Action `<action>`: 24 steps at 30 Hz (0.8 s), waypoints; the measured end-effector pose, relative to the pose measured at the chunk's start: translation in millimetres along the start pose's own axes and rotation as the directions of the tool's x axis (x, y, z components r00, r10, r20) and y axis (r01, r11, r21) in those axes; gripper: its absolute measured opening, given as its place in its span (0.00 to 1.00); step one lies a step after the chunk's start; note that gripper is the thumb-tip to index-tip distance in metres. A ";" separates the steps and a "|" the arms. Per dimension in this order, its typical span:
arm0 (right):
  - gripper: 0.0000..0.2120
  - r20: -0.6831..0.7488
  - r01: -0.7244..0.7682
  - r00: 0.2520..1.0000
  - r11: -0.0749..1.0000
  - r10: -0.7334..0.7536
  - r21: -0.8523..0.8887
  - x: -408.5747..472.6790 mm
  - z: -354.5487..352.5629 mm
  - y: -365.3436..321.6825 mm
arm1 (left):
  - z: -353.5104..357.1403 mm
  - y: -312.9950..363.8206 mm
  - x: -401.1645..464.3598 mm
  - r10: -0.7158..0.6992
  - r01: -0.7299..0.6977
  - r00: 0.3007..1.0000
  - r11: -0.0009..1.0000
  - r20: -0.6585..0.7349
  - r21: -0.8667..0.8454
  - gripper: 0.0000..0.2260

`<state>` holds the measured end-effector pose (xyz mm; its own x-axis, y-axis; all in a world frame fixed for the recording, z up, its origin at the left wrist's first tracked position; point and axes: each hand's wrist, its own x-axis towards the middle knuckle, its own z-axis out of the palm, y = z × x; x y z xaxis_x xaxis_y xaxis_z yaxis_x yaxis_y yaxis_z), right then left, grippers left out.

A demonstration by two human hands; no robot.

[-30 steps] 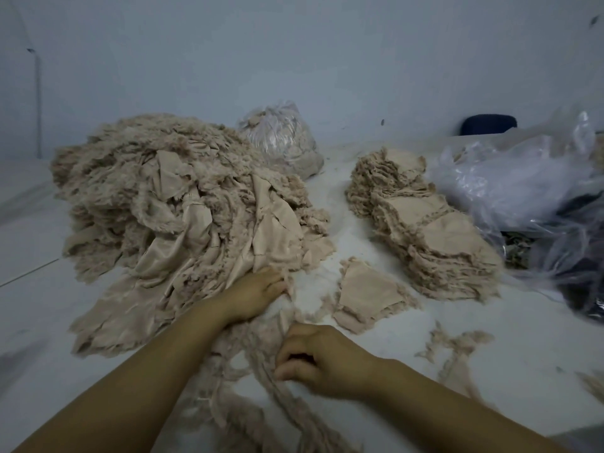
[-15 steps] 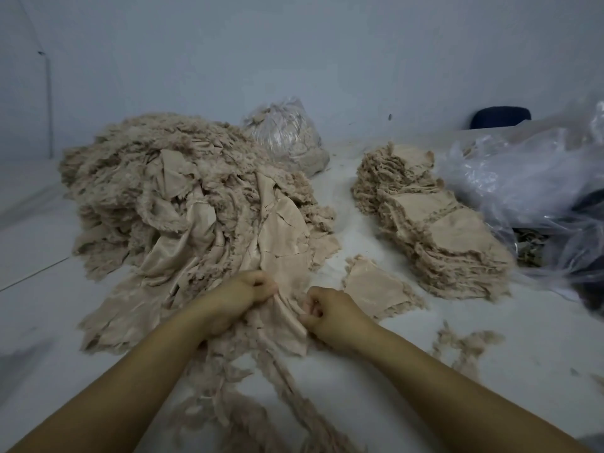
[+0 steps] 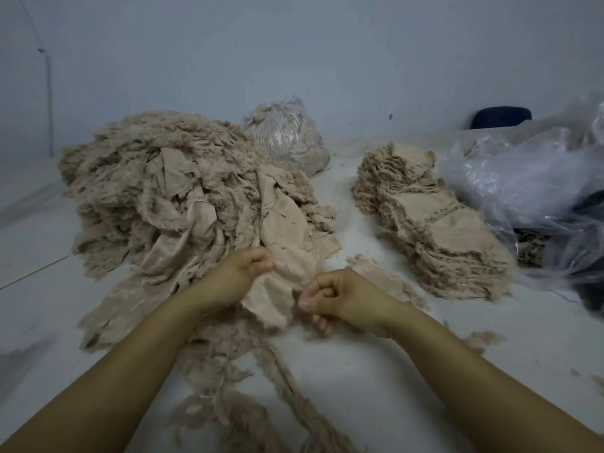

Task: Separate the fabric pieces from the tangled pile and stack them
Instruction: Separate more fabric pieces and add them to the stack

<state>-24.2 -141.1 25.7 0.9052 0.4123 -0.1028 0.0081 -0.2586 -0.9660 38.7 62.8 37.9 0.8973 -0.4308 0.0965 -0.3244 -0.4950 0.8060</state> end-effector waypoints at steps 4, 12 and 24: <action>0.09 -0.116 -0.004 0.993 1.000 0.005 0.012 0.1 -0.6 2.9 | -13.9 -2.6 -3.5 -0.018 0.013 0.999 0.988 -0.028 -0.155 0.10; 0.12 -0.272 0.080 0.962 0.920 0.029 0.384 11.1 -3.7 -0.8 | 13.7 18.6 11.4 0.069 -0.029 0.994 0.918 0.088 -0.395 0.03; 0.10 -0.417 -0.231 0.905 0.731 -0.080 -0.642 8.2 -31.0 39.3 | 52.4 -29.6 -8.9 0.297 -0.331 0.944 0.865 0.146 0.377 0.07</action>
<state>-3.3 -175.0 -5.7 0.9961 0.0300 0.0835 0.0699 -0.8450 -0.5301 24.6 41.8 -17.4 0.7067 -0.6637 0.2451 -0.6902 -0.5705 0.4452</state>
